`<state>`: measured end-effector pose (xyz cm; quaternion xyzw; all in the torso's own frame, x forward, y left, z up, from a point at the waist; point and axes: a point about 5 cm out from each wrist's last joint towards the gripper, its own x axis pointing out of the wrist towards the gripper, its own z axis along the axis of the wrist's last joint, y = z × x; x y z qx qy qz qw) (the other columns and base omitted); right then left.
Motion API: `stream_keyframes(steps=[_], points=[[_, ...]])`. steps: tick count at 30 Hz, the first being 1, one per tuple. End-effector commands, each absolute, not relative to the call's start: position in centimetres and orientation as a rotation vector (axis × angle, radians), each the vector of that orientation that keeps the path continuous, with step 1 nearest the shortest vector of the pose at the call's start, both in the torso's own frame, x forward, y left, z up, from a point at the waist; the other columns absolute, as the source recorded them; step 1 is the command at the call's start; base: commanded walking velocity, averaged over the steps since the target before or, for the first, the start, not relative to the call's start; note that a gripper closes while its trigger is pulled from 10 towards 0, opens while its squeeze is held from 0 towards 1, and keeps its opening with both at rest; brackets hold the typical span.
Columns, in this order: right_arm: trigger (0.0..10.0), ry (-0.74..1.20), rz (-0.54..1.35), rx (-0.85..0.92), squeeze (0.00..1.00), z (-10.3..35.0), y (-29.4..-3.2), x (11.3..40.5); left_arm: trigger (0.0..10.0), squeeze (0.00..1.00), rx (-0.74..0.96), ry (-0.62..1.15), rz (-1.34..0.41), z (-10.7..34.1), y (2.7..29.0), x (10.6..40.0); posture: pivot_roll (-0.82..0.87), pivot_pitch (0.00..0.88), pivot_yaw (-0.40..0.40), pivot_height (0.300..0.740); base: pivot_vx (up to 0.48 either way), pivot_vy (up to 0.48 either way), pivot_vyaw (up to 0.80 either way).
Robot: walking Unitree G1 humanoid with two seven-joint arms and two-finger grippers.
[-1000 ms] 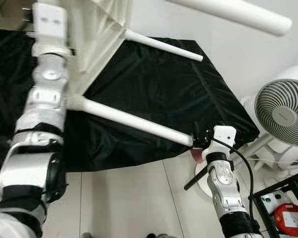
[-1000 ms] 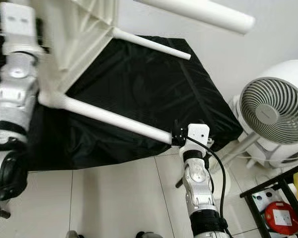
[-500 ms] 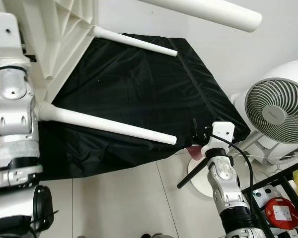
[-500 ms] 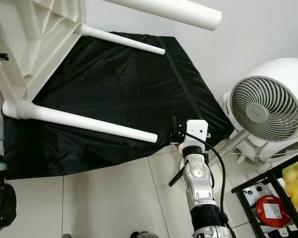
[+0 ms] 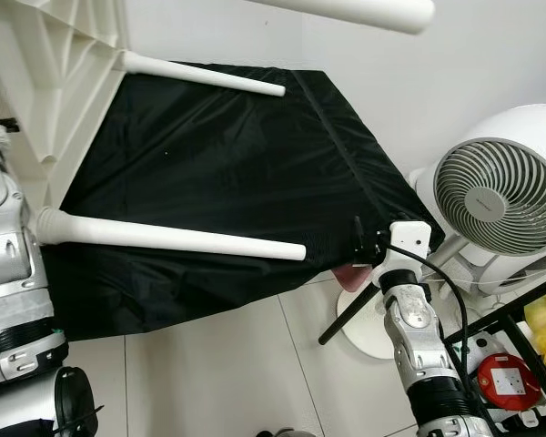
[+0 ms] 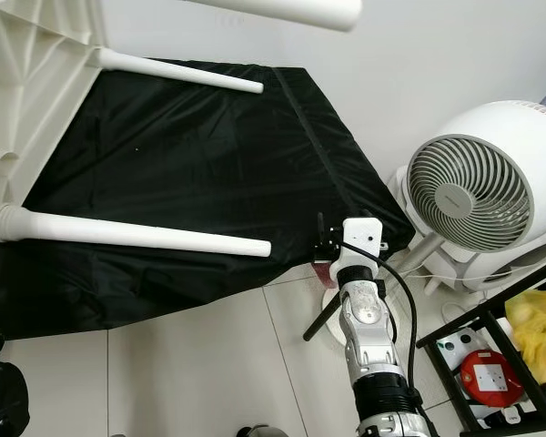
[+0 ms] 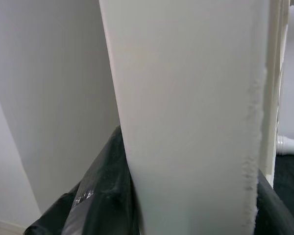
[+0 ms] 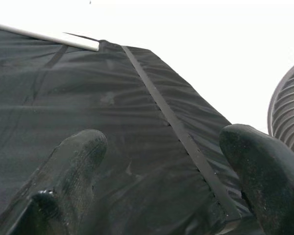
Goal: Building children table
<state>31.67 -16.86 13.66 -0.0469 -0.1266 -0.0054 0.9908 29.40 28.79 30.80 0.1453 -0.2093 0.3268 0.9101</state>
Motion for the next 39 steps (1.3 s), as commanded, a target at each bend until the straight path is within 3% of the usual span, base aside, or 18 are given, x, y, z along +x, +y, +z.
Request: stream_keyframes(steps=[1,3,4,5,6,7,8,9,12,13,14,15,17,18,19,21,23,39], points=[[10.0,-0.238,-0.016,-0.096,0.0,13.5,-17.2,31.6,0.0,0.0,0.282,-0.24,0.977,26.5,31.1,28.3,-0.01,0.089,-0.184,0.74,0.0,0.0,0.0],[10.0,-0.238,-0.016,-0.096,0.0,13.5,-17.2,31.6,0.0,0.0,0.282,-0.24,0.977,26.5,31.1,28.3,-0.01,0.089,-0.184,0.74,0.0,0.0,0.0],[10.0,-0.238,-0.014,-0.098,0.0,13.5,-17.3,31.6,3.2,0.0,0.286,-0.231,0.956,26.3,30.3,28.5,0.0,0.087,-0.187,0.74,0.0,0.0,0.0],[10.0,-0.238,-0.014,-0.098,0.0,13.5,-17.3,31.6,3.2,0.0,0.286,-0.231,0.956,26.3,30.3,28.5,0.0,0.087,-0.187,0.74,0.0,0.0,0.0],[10.0,-0.237,-0.014,-0.1,0.0,13.5,-17.3,31.6,10.0,0.0,0.299,-0.224,0.873,26.0,29.0,29.3,-0.01,0.086,-0.187,0.74,0.0,0.0,0.0],[10.0,-0.236,-0.014,-0.102,0.0,13.4,-17.3,31.6,10.0,0.0,0.304,-0.239,0.754,25.8,27.3,30.2,-0.01,0.085,-0.184,0.74,0.0,0.0,0.0],[10.0,-0.236,-0.014,-0.102,0.0,13.4,-17.3,31.6,10.0,0.0,0.304,-0.239,0.754,25.8,27.3,30.2,-0.01,0.085,-0.184,0.74,0.0,0.0,0.0],[10.0,-0.236,-0.014,-0.103,0.0,13.4,-17.4,31.5,10.0,0.56,0.285,-0.259,0.642,25.8,25.7,30.9,-0.01,0.086,-0.181,0.74,0.0,0.0,0.0],[10.0,-0.236,-0.014,-0.103,0.0,13.4,-17.4,31.5,10.0,0.56,0.285,-0.259,0.642,25.8,25.7,30.9,-0.01,0.086,-0.181,0.74,0.0,0.0,0.0],[10.0,-0.236,-0.015,-0.104,0.0,13.4,-17.4,31.5,10.0,1.0,0.266,-0.287,0.519,25.9,24.2,31.5,-0.01,0.082,-0.179,0.74,0.0,0.0,0.0],[10.0,-0.236,-0.015,-0.104,0.0,13.4,-17.4,31.5,10.0,1.0,0.266,-0.287,0.519,25.9,24.2,31.5,-0.01,0.082,-0.179,0.74,0.0,0.0,0.0],[10.0,-0.236,-0.015,-0.103,0.0,13.4,-17.4,31.5,10.0,1.0,0.252,-0.294,0.403,25.9,22.8,31.9,-0.01,0.083,-0.176,0.74,0.0,0.0,0.0],[10.0,-0.236,-0.015,-0.103,0.0,13.4,-17.4,31.5,10.0,1.0,0.252,-0.294,0.403,25.9,22.8,31.9,-0.01,0.083,-0.176,0.74,0.0,0.0,0.0],[10.0,-0.235,-0.016,-0.103,0.0,13.3,-17.3,31.5,10.0,0.0,0.232,-0.294,0.293,25.8,21.7,32.2,0.0,0.08,-0.173,0.74,0.0,0.0,0.0],[10.0,-0.235,-0.016,-0.103,0.0,13.3,-17.3,31.5,10.0,0.0,0.232,-0.294,0.293,25.8,21.7,32.2,0.0,0.08,-0.173,0.74,0.0,0.0,0.0],[10.0,-0.233,-0.015,-0.102,0.0,13.2,-17.3,31.4,10.0,0.0,0.186,-0.309,0.069,25.5,20.3,31.8,0.01,0.077,-0.173,0.74,0.0,0.0,0.0],[10.0,-0.232,-0.01,-0.1,0.0,13.2,-17.2,31.5,10.0,0.0,0.211,-0.319,-0.029,25.4,20.2,31.0,0.02,0.074,-0.175,0.74,0.0,0.0,0.0],[10.0,-0.229,0.031,-0.094,0.0,13.3,-16.2,32.2,10.0,0.0,0.222,-0.272,-0.338,23.6,19.9,27.9,0.06,0.075,-0.2,0.74,0.0,0.0,0.0]])
